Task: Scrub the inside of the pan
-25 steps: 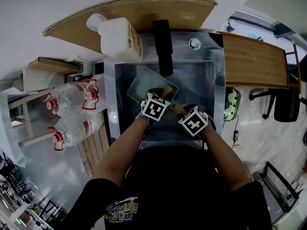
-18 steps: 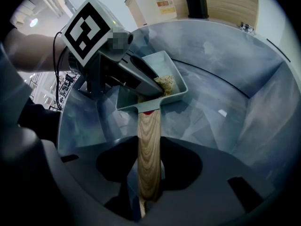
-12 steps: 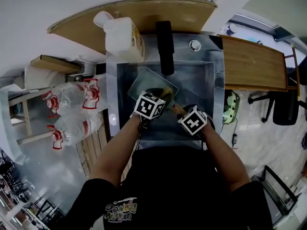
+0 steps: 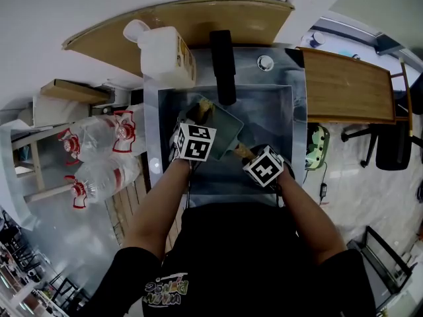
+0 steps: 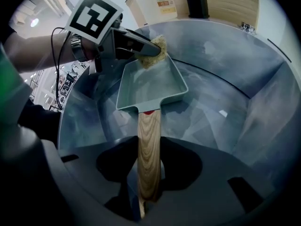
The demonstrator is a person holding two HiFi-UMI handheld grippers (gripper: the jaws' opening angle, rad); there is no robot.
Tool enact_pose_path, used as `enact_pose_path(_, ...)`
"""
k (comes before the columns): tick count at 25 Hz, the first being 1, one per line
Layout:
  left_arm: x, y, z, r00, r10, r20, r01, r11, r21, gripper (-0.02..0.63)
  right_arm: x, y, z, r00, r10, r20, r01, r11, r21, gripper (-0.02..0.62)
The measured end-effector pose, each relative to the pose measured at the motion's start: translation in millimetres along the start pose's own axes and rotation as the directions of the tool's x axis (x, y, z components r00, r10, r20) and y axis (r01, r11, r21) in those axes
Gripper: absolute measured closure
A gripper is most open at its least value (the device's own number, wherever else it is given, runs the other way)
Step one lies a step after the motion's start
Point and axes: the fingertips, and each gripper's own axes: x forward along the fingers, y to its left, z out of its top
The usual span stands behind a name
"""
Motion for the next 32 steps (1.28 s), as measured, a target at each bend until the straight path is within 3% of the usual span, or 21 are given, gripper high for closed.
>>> enact_pose_path(6,15,29,-10,0.983,0.180,-0.041,-0.174,0.977,0.119,0.460,0,-1,1,1.000,0.002,-0.004,-0.002,1.000,-0.003,0.443)
enact_pose_path(10,26,31,-15,0.975,0.211,-0.065,-0.193,0.958,0.211,0.459,0,-1,0,1.000,0.004,-0.007,-0.004,1.000,-0.003,0.443)
enact_pose_path(13,33,27,-16,0.975,0.211,-0.066,-0.190,0.953,0.236,0.459,0,0,-1,1.000,0.013,-0.015,-0.013,1.000,0.000,0.443)
enact_pose_path(22,43,11,-27,0.988,0.113,-0.106,-0.092,0.979,0.183,0.460,1,2,0,1.000,0.026,-0.011,-0.026,1.000,0.007,0.443)
enact_pose_path(27,44,-14,-26,0.994,-0.014,-0.110,0.032,0.987,0.158,0.460,3,2,1,1.000,0.031,-0.005,-0.030,0.999,0.015,0.443)
enact_pose_path(32,40,-45,-27,0.981,-0.143,-0.131,0.161,0.978,0.135,0.460,3,2,2,0.999,0.033,-0.003,-0.033,0.999,0.015,0.443)
